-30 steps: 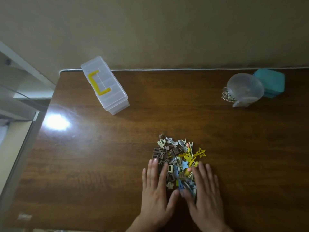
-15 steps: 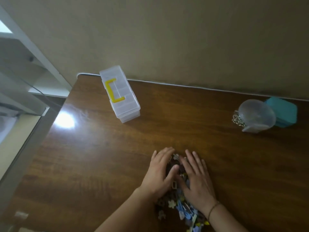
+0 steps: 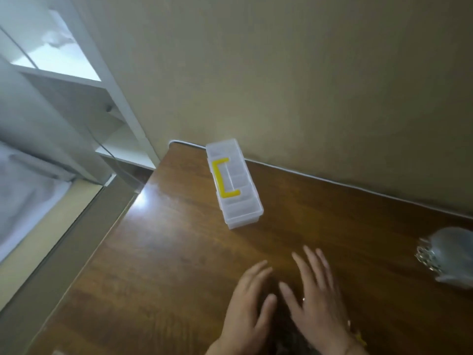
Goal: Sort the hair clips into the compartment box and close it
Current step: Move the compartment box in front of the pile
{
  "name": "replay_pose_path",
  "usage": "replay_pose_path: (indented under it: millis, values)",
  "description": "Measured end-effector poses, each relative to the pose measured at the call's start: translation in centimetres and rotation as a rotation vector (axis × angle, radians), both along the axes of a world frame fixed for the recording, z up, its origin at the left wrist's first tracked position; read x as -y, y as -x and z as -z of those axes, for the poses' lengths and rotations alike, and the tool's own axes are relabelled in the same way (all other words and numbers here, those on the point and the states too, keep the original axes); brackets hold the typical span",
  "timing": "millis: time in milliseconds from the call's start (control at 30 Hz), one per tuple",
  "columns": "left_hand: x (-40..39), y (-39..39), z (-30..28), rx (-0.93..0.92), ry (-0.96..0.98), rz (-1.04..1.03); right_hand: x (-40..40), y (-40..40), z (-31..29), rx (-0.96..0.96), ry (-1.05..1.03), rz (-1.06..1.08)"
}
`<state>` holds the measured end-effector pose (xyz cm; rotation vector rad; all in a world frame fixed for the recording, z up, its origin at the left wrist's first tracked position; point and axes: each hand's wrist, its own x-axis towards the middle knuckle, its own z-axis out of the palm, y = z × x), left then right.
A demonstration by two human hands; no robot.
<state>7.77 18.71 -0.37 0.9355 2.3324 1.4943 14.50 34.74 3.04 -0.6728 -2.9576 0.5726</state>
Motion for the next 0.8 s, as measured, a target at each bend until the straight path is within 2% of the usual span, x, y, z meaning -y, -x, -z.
replay_pose_path:
  millis: [67,133,200,300,367,567,700,800]
  values:
    - [0.7,2.4,-0.6,-0.019,-0.065,-0.202,1.4,5.9,-1.0,-0.118,0.015,-0.021]
    - [1.6,5.0,-1.1,-0.006,-0.076,-0.341,3.2,11.6,-2.0,-0.153,0.052,0.024]
    - [2.6,7.7,-1.8,0.016,-0.067,-0.452,4.4,16.1,-2.8,-0.080,0.060,0.065]
    - [4.0,11.7,-3.1,0.041,-0.017,-0.580,4.5,19.6,-3.1,0.087,-0.058,0.034]
    - [4.8,13.7,-3.9,0.014,0.009,-0.597,3.2,19.5,-3.2,0.086,-0.097,-0.025]
    - [6.0,15.4,-3.4,0.041,0.176,-0.455,-6.0,10.0,-2.6,0.037,-0.216,-0.424]
    - [3.9,13.7,-1.7,0.055,0.321,-0.169,-11.2,1.7,-2.9,0.082,-0.239,-0.493]
    - [0.8,11.5,-1.6,-0.022,0.377,0.100,-13.3,-3.0,-3.0,0.121,-0.207,-0.461]
